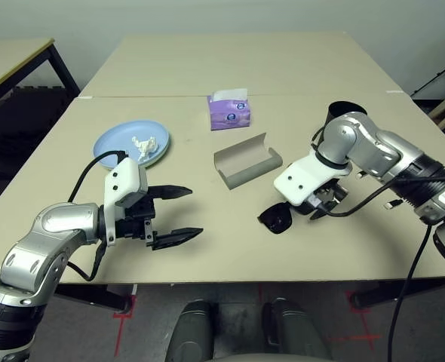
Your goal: Organize and tidy the items on the table.
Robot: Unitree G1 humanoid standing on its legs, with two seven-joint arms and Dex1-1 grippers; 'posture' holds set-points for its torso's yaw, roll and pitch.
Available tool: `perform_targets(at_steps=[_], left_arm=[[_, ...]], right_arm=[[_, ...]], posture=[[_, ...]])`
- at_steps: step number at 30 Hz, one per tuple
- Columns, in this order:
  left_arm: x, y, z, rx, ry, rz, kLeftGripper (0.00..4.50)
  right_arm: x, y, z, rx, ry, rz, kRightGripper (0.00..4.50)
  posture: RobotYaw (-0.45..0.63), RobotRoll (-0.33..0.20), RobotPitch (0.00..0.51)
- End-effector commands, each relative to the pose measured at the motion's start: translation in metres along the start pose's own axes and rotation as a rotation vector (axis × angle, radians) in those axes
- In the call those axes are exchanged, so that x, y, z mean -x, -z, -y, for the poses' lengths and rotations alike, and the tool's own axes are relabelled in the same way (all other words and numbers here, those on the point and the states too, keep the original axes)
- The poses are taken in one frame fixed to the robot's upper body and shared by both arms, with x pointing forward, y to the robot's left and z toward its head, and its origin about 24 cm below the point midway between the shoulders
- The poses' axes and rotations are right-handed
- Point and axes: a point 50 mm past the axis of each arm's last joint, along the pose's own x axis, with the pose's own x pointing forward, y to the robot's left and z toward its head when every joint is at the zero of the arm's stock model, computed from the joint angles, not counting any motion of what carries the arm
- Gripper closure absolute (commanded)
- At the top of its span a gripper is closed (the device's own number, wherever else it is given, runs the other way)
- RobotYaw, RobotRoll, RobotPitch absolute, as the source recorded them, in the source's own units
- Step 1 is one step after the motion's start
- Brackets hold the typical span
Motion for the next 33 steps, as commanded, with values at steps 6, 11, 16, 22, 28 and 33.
perform_targets(at_steps=[6,11,16,22,28,33], left_arm=[[-0.0028,-0.0010,0.0005,-0.008,0.021,-0.014,0.02],[-0.0037,-0.0013,0.0003,-0.010,0.026,-0.014,0.02],[-0.0035,-0.0010,0.0002,-0.012,0.024,-0.017,0.02],[-0.0037,-0.0006,0.0006,-0.013,0.024,-0.020,0.02],[-0.0035,-0.0001,0.0014,-0.012,0.027,-0.021,0.02],[-0.0039,0.0001,0.0016,-0.013,0.029,-0.021,0.02]], right_arm=[[-0.0007,-0.0034,-0.0015,-0.038,0.060,-0.010,0.00],[0.0014,-0.0049,0.0022,-0.045,0.092,-0.012,0.00],[0.0030,-0.0050,0.0048,-0.049,0.107,-0.015,0.00],[0.0030,-0.0057,0.0062,-0.048,0.116,-0.013,0.00],[0.0016,-0.0061,0.0050,-0.047,0.113,-0.013,0.00],[0.0006,-0.0056,0.0032,-0.051,0.111,-0.013,0.00]], posture=[[0.07,0.000,0.056],[0.07,0.000,0.057],[0.08,0.000,0.053],[0.08,0.000,0.053],[0.08,0.000,0.053],[0.08,0.000,0.056]])
